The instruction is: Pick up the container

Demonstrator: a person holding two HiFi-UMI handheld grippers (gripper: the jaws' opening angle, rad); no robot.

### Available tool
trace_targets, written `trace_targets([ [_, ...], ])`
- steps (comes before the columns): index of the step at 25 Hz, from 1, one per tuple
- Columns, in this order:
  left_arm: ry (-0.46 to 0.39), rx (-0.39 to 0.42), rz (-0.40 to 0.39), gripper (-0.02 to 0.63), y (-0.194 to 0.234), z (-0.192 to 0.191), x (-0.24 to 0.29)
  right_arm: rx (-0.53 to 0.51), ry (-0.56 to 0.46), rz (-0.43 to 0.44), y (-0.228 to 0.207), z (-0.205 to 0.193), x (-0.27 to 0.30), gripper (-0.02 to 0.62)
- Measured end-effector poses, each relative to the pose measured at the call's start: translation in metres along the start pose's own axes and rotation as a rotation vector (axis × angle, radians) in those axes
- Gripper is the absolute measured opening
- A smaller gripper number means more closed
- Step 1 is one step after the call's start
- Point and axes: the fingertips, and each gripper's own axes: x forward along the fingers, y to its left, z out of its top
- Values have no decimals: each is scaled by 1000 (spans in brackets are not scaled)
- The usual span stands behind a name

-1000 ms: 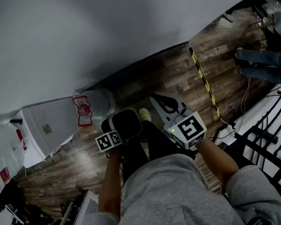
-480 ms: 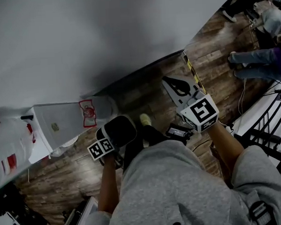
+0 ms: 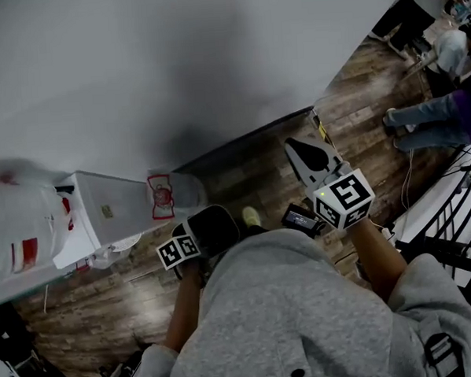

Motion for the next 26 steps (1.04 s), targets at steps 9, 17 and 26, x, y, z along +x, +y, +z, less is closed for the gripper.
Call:
trace_targets([
  [9,4,-24,-42,18,5,-4,0,44,-22,-31,28,3,-8,25],
  [17,49,48,-25,18,7,-14,-1,42,-24,-41,36,0,-8,25],
  [26,72,67,-31,18,5,-21,5,37,-24,-46,41,-4,-9,25],
])
